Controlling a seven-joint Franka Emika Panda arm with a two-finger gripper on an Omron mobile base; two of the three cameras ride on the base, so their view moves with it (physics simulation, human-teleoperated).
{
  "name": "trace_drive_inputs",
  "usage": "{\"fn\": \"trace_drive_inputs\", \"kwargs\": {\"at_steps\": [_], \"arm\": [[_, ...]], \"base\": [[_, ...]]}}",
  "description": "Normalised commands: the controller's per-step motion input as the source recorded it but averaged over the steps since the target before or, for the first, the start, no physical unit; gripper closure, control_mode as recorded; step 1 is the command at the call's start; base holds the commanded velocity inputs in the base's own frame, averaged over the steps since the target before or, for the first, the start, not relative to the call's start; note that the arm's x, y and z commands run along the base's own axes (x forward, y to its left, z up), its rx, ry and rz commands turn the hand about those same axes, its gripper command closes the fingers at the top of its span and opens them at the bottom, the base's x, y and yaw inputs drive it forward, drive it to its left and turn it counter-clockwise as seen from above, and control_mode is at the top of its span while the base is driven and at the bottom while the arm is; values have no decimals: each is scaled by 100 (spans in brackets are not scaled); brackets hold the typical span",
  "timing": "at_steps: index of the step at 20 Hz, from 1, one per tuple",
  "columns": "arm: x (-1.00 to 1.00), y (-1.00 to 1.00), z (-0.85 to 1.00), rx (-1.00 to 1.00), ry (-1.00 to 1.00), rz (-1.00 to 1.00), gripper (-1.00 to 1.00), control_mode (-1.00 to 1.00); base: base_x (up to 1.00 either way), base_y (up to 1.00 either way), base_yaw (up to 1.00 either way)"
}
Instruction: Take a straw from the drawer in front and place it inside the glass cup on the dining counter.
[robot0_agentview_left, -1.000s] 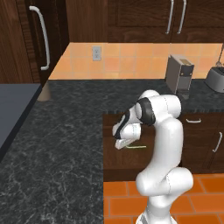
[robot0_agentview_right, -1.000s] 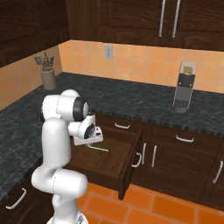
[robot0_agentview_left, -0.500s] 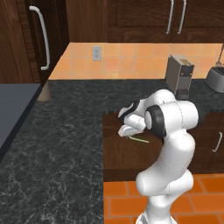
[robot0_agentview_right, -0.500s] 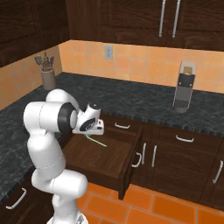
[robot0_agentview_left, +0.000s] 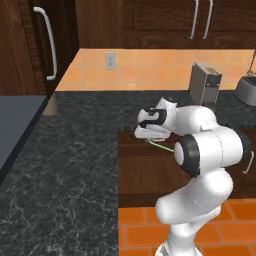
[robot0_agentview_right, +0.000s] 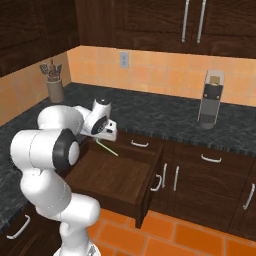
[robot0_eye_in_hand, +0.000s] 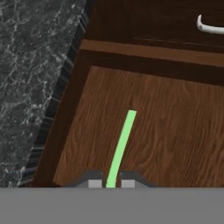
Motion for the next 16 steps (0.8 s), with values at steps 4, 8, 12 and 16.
{"fn": "trace_drive_inputs", "kwargs": {"at_steps": [4,8,12,16], "arm": [[-35,-6,100,-1,12,-15,100,-100],[-46,-12,98,-5,3,-15,100,-100],[-46,-9,61,-4,5,-17,100,-100],[-29,-1,10,-3,0,-14,100,-100]], "base": [[0,0,0],[0,0,0],[0,0,0],[0,0,0]]}}
